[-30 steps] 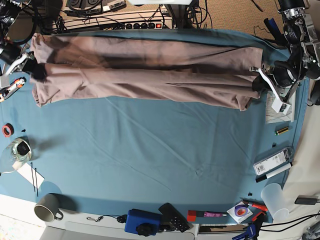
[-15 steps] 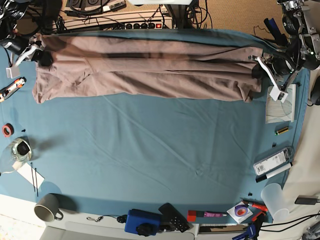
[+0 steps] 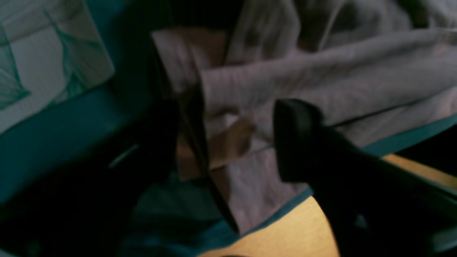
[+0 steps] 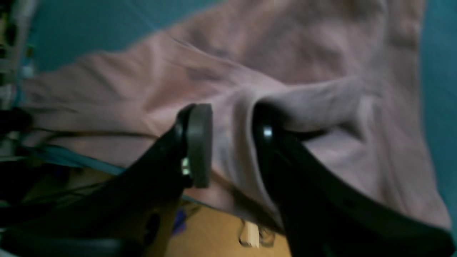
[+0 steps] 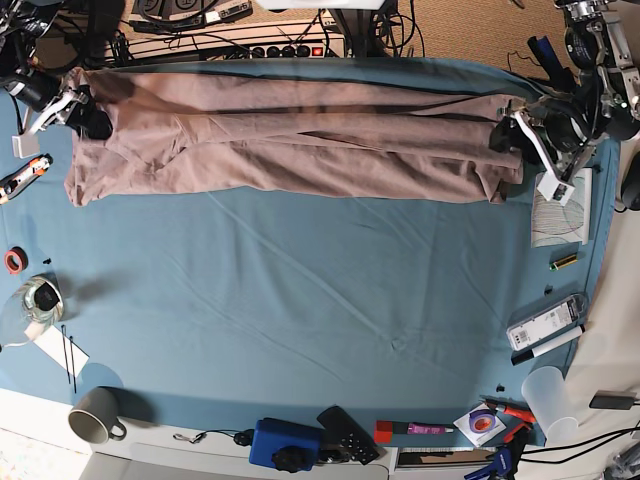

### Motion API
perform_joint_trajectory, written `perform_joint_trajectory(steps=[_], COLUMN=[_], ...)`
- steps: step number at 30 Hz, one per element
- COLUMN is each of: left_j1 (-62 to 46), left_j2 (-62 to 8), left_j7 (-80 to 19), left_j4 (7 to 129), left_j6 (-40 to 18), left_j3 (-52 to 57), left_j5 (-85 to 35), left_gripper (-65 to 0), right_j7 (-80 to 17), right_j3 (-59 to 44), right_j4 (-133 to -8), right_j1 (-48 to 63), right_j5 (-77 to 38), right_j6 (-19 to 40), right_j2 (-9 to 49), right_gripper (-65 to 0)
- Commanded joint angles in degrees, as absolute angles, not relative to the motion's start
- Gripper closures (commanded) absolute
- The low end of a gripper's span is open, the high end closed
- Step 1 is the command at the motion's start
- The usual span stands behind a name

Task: Fold the T-shirt properly
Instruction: 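Lay the folded hem down and grasp the shirt's end with both grippers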

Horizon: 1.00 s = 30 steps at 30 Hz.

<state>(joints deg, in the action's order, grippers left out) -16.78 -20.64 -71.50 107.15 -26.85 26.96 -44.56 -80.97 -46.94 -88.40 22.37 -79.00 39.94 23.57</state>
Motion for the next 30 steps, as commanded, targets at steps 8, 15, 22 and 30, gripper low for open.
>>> perform_joint_trajectory(steps=[8, 15, 22, 30], left_j1=[-16.7, -19.5, -19.3, -19.2], left_j2=[-21.4, -21.4, -21.4, -20.9], left_j7=[-67.4, -64.6, -66.5, -68.1], left_j4=[114.4, 111.4, 104.5, 101.0], left_j6=[-26.5, -20.3, -18.0, -20.4], left_j3=[27.3, 27.2, 27.2, 26.7], left_j5=[-44.1, -39.0, -44.3, -51.2], left_gripper=[-42.5, -42.5, -42.5, -42.5], right_j7=[-80.0, -80.0, -80.0, -80.0], right_j3=[-47.7, -47.7, -47.7, -47.7], right_j4=[-89.3, -89.3, -89.3, -89.3], right_j1=[20.9, 20.8, 20.8, 20.8], right_j5=[-84.0, -82.7, -82.7, -82.7], right_j6=[40.0, 40.0, 40.0, 40.0], right_j2=[25.7, 25.7, 25.7, 25.7], right_gripper=[-18.6, -18.6, -18.6, -18.6])
